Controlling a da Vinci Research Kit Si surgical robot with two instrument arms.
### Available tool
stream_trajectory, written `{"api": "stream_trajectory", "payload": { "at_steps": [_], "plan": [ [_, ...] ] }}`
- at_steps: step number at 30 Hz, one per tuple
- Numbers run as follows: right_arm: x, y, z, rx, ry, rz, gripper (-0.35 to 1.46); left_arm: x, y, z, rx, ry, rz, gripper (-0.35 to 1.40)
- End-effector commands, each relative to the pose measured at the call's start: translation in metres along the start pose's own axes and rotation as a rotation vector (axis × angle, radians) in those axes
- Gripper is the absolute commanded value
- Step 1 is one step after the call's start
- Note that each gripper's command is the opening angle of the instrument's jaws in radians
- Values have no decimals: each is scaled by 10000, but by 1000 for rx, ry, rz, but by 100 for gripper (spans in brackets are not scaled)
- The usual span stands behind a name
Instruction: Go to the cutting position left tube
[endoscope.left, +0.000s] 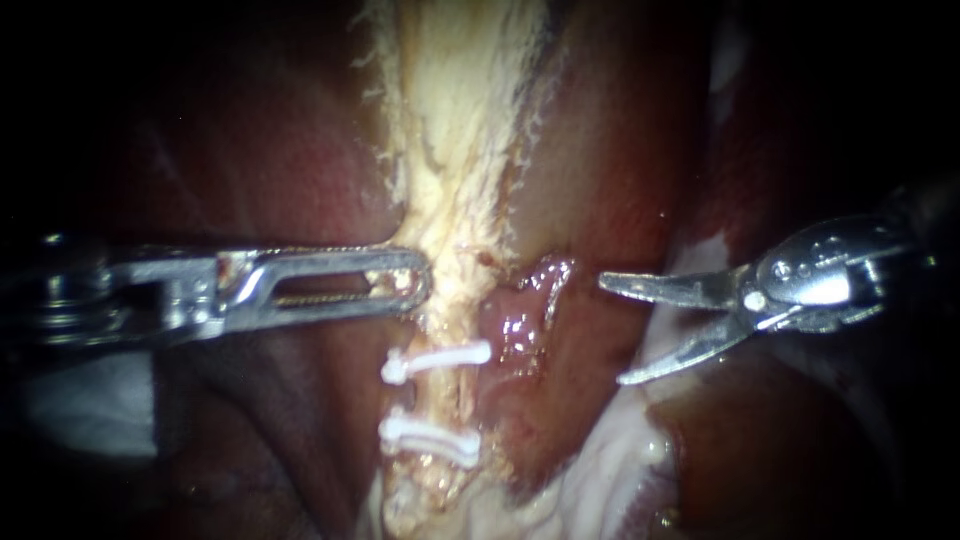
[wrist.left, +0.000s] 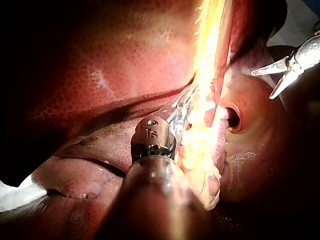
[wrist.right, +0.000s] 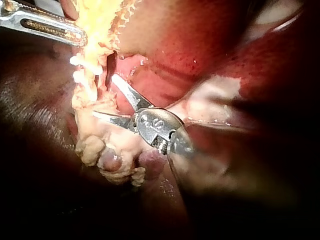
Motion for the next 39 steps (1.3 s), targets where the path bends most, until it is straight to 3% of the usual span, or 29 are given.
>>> {"api": "stream_trajectory", "payload": {
  "at_steps": [1,5,13,20,28,32,39],
  "plan": [
    [0,0,0,0,0,0,145,0,0,0,0,0,0,-35],
    [0,0,1,2,1,0,145,0,-1,-4,1,1,0,-35],
    [-2,-2,8,22,9,-3,145,-14,0,-41,-5,4,-4,-35],
    [-4,-9,28,58,20,31,145,-12,-3,-64,-4,-5,-6,-35],
    [-10,-24,73,148,12,127,143,-9,-10,-78,-1,-13,-9,-35],
    [-14,-32,102,185,-12,155,143,-8,-10,-80,-1,-13,-8,-35],
    [-28,-40,148,242,-23,199,143,-6,-13,-84,-1,-13,-9,-35]
  ]
}}
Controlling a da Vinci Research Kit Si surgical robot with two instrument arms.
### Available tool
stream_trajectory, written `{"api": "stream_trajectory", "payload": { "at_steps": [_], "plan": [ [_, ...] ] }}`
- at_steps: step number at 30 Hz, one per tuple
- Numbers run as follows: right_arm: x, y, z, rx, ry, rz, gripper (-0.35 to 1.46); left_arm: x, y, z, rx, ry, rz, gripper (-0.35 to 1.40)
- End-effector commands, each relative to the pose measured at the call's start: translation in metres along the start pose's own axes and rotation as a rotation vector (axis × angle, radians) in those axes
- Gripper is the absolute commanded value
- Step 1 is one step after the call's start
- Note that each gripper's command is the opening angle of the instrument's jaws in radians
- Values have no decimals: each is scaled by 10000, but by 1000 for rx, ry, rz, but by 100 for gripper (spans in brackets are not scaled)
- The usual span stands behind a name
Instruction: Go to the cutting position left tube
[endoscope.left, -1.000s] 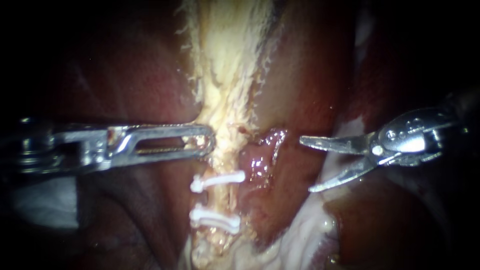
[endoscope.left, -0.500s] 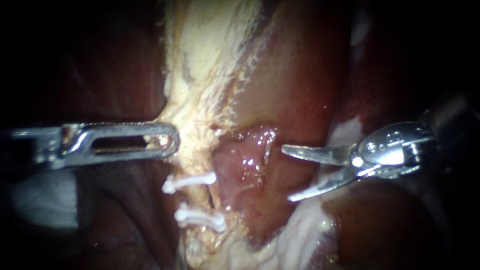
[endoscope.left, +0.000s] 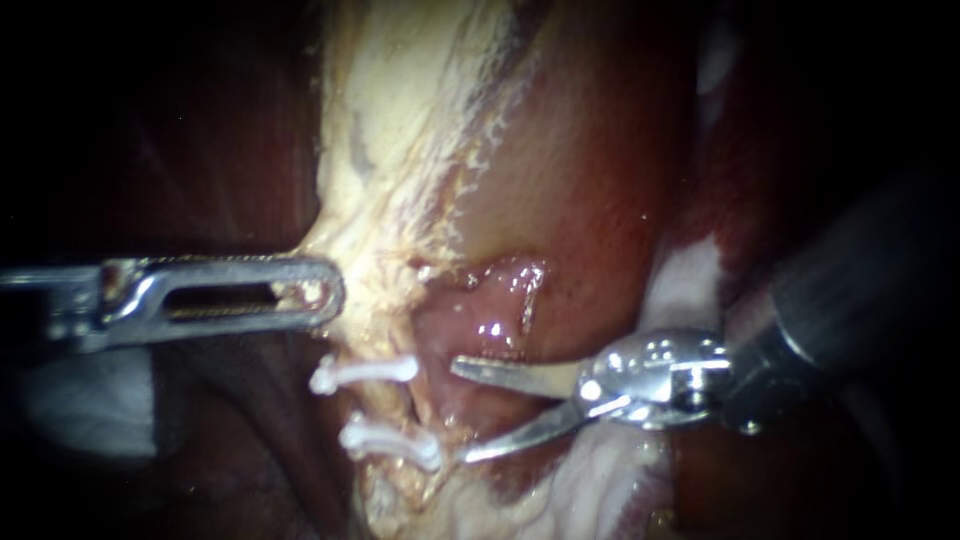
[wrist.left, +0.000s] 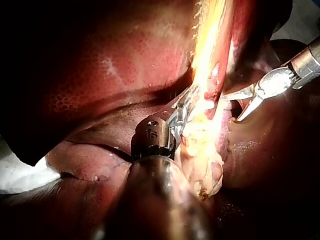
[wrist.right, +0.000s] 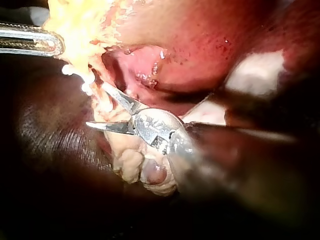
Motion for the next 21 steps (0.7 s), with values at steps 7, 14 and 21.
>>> {"api": "stream_trajectory", "payload": {
  "at_steps": [7,14,21],
  "plan": [
    [-10,7,25,23,-17,20,143,1,-3,-2,-1,0,0,-35],
    [-13,12,37,32,-20,34,143,2,-4,-3,0,0,0,-35],
    [-16,16,43,39,-20,37,143,3,-9,-6,2,-2,0,-35]
  ]
}}
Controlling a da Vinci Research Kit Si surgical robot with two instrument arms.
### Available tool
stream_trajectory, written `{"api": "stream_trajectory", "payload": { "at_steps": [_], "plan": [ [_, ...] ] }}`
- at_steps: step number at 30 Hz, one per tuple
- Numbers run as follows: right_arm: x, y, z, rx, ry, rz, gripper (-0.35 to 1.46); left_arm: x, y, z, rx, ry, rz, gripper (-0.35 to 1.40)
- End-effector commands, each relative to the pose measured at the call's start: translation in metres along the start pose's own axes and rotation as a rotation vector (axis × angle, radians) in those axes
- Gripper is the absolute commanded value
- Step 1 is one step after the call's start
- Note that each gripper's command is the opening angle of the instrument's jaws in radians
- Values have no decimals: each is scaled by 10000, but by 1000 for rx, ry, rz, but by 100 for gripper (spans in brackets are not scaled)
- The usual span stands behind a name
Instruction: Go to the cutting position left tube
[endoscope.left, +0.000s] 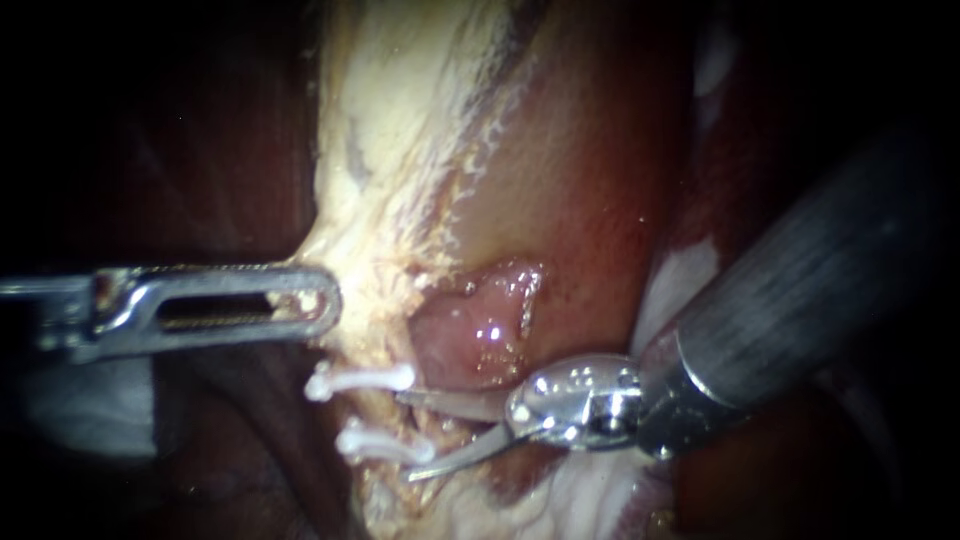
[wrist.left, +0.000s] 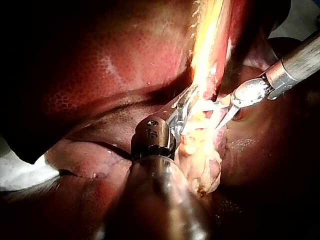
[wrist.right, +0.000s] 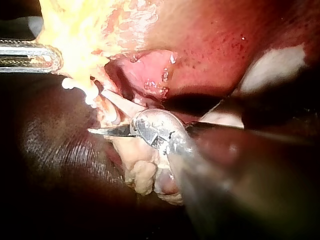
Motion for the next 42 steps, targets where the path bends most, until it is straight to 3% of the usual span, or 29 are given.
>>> {"api": "stream_trajectory", "payload": {
  "at_steps": [1,13,33,42],
  "plan": [
    [0,0,1,3,0,0,143,0,0,0,-1,0,0,-35],
    [11,6,15,32,6,-10,143,1,-1,-1,-1,0,0,-35],
    [26,17,41,150,27,-73,130,1,-1,-1,0,0,0,-35],
    [31,27,56,162,48,1,135,1,-1,0,0,0,0,-35]
  ]
}}
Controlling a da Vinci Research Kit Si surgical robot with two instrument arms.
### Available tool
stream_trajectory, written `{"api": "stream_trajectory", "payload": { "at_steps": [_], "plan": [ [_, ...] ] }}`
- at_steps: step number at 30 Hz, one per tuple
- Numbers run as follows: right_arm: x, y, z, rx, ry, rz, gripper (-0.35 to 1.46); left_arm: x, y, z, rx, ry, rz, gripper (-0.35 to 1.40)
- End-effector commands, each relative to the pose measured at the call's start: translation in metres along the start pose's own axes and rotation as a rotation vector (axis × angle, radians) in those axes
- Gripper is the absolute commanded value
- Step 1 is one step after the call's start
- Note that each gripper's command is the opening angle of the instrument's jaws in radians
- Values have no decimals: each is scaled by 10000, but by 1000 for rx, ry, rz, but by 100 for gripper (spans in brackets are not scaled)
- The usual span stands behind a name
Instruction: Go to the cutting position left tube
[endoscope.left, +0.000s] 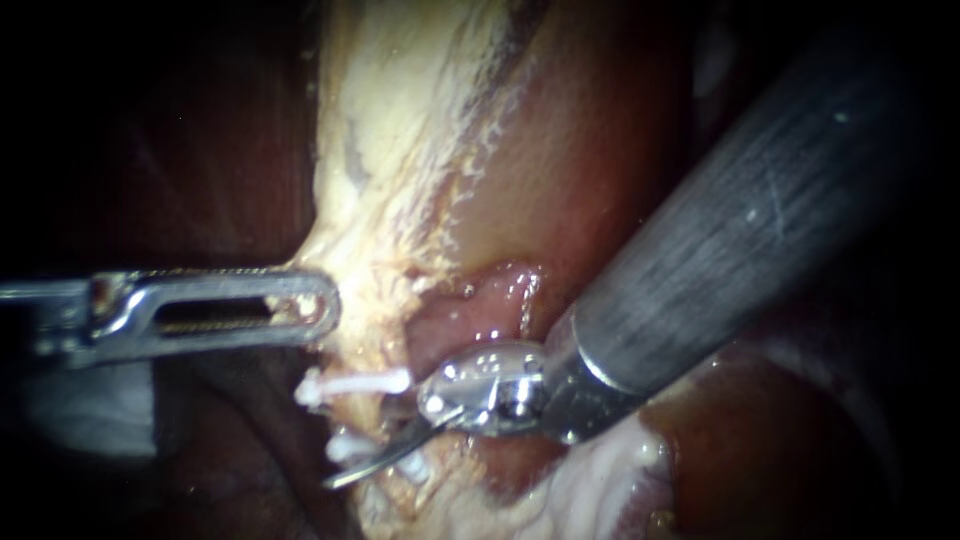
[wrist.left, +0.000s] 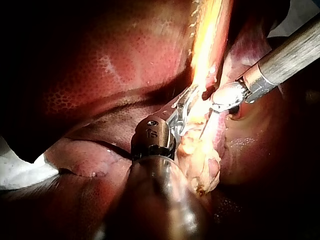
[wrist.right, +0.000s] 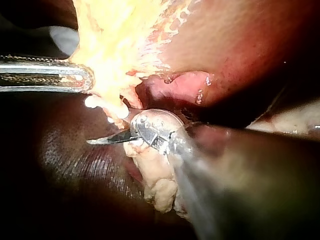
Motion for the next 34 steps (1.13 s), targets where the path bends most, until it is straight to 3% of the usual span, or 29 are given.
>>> {"api": "stream_trajectory", "payload": {
  "at_steps": [1,14,34],
  "plan": [
    [-1,1,1,2,-2,11,135,0,0,1,0,0,0,-35],
    [-1,15,20,28,9,67,135,0,1,1,1,0,0,-35],
    [-3,17,20,27,9,84,135,-1,2,2,1,1,1,-35]
  ]
}}
